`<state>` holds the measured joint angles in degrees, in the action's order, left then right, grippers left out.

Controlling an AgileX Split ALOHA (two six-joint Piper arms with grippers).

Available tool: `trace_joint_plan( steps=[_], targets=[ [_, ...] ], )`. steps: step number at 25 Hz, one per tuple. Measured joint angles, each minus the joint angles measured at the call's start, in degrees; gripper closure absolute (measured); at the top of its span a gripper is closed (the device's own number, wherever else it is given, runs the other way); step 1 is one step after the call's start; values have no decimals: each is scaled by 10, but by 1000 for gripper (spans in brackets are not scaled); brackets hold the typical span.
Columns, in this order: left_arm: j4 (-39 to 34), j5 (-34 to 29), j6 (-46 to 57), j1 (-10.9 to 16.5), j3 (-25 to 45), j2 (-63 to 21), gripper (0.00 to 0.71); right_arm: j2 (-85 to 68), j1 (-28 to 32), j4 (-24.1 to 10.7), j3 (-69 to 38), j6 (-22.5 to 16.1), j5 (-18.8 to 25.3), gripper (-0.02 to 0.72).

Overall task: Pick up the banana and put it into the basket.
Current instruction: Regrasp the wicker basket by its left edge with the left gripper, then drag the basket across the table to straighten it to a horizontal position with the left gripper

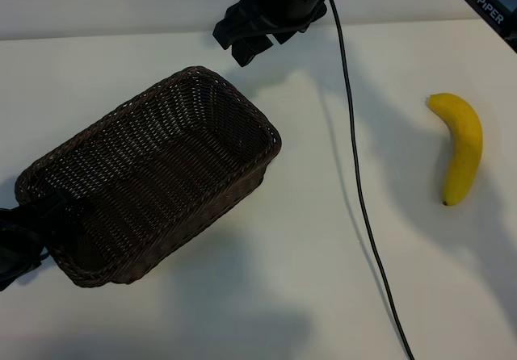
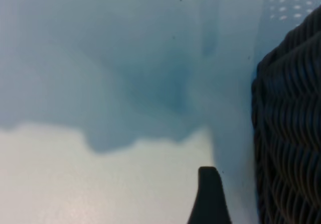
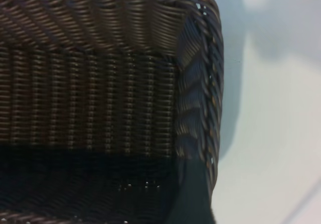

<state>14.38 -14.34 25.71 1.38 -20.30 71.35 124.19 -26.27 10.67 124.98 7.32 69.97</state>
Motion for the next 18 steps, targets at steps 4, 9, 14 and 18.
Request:
trace_joint_plan(
  steps=[4, 9, 14, 18],
  targets=[
    [16, 1, 0, 0, 0, 8, 200, 0, 0, 7, 0, 0, 0, 122],
    [21, 4, 0, 0, 0, 8, 361, 0, 0, 12, 0, 0, 0, 122],
    [21, 6, 0, 0, 0, 8, 547, 0, 0, 23, 0, 0, 0, 122],
    [21, 6, 1, 0, 0, 8, 555, 0, 0, 26, 0, 0, 0, 122]
  ],
)
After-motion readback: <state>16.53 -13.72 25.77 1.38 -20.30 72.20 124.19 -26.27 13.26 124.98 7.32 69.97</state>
